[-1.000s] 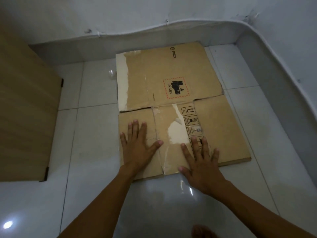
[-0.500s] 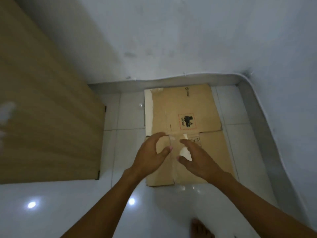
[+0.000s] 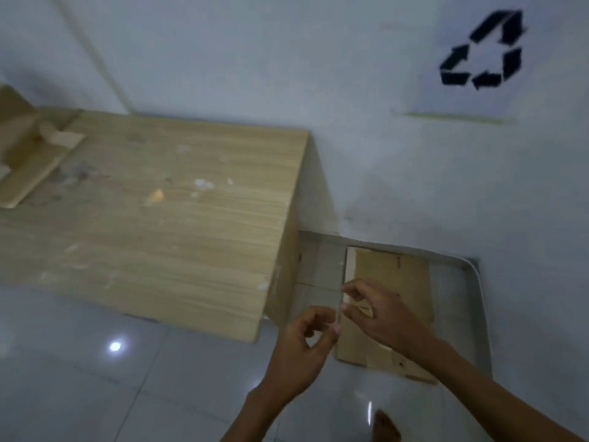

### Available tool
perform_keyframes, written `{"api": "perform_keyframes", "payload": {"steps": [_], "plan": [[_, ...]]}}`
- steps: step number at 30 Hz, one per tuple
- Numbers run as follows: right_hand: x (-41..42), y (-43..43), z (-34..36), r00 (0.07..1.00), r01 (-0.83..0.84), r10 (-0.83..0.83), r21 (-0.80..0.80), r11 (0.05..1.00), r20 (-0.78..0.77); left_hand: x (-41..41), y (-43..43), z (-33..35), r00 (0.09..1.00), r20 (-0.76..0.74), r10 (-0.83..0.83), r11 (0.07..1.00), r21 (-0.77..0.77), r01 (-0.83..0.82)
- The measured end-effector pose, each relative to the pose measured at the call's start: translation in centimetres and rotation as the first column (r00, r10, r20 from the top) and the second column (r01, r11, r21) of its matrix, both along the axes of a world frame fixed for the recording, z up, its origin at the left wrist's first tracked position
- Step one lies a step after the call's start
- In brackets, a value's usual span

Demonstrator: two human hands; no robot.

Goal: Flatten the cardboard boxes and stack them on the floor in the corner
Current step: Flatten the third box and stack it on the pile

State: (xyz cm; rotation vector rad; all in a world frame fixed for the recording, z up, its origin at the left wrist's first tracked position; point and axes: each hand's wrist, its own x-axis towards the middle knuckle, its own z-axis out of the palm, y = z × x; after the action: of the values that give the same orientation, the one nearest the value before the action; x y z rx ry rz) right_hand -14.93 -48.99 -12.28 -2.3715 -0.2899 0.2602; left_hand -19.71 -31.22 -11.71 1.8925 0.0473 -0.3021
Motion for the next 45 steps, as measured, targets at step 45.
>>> {"api": "perform_keyframes", "payload": {"steps": [45], "plan": [[28.9, 84.2, 12.6, 0.945, -0.239, 0.229, 0.017, 0.971, 0.232, 28.3, 91.3, 13.4, 0.802, 0.492, 0.340, 0.782, 0.325, -0.531]]}}
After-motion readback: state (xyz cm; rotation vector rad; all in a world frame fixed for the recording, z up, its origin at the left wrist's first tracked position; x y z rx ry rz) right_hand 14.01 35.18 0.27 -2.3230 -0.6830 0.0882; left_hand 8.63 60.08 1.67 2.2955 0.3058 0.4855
